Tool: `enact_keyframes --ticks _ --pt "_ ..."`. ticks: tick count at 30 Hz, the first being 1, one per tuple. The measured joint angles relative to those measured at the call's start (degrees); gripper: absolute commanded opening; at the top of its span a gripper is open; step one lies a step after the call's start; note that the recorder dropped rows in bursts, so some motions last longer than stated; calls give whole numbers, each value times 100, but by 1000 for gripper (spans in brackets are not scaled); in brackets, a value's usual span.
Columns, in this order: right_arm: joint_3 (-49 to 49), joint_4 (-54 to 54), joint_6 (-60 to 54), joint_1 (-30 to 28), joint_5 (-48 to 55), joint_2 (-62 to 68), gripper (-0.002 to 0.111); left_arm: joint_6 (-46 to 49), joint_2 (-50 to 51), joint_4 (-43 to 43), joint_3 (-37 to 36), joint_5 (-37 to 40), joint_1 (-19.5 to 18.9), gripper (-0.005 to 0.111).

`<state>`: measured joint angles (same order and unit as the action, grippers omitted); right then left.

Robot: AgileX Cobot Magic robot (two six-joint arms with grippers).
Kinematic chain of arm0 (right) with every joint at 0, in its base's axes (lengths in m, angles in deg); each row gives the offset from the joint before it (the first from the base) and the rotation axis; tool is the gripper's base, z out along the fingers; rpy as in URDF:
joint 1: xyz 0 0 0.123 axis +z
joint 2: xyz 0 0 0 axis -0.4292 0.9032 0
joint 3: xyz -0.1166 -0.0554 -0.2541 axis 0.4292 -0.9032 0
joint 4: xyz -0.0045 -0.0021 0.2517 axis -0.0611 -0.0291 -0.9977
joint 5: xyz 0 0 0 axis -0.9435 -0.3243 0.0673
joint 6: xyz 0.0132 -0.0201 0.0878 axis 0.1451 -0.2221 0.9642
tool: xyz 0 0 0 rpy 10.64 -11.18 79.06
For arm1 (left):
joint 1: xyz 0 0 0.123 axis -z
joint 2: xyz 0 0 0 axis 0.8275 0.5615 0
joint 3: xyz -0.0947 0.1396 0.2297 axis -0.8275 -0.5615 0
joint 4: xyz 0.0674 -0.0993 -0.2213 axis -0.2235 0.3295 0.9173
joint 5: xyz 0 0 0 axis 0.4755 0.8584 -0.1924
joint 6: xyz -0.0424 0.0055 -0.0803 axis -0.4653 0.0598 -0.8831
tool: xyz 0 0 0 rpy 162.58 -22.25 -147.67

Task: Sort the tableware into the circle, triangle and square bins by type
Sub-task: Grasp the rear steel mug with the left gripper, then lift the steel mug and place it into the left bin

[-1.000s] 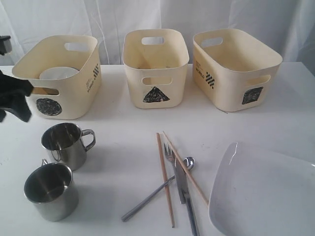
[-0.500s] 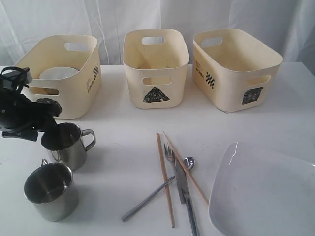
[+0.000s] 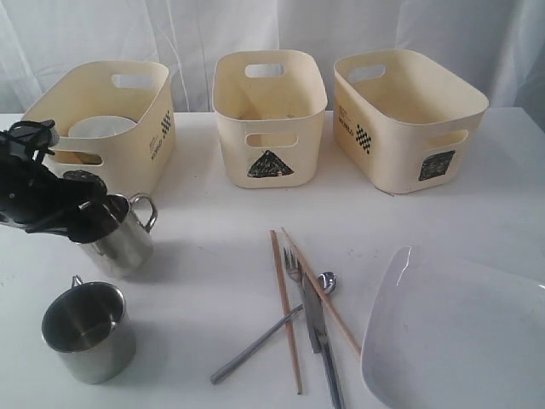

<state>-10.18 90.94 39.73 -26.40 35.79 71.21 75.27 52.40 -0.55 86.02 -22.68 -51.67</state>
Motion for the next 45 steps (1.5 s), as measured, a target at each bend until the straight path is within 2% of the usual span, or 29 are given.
enact_keyframes --ticks 2,4,7,9,11,15,18,22,25,27,33,36,41,45 --pt "0 0 0 0 0 0 0 41 -388 -100 28 55 -10 0" --pt "0 0 0 0 0 0 0 282 -1030 -548 291 284 -10 0" --pt "0 0 0 0 0 0 0 1348 -1878 -896 681 239 -10 0" --pt "0 0 0 0 0 0 0 1771 -2214 -950 751 -620 -10 0" --pt "0 0 0 0 0 0 0 1868 -2269 -868 754 -1863 -10 0" --pt "0 0 0 0 0 0 0 1412 -1869 -767 765 -3681 -10 0" --pt "0 0 0 0 0 0 0 859 -1314 -939 791 -4631 -10 0" --pt "0 0 0 0 0 0 0 106 -271 -1996 1061 -5278 -18 0" --pt "0 0 0 0 0 0 0 -365 481 -3156 1435 -5042 -18 0" --pt "0 0 0 0 0 0 0 -606 811 -3632 1665 -4715 -18 2" --pt "0 0 0 0 0 0 0 -1308 1254 -3996 2147 -3799 -18 33" --pt "0 0 0 0 0 0 0 -1658 1210 -4019 2383 -3309 -18 44" --pt "0 0 0 0 0 0 0 -1824 942 -4030 2941 -1738 -18 45" --pt "0 0 0 0 0 0 0 -1824 436 -3984 3313 91 -18 41"
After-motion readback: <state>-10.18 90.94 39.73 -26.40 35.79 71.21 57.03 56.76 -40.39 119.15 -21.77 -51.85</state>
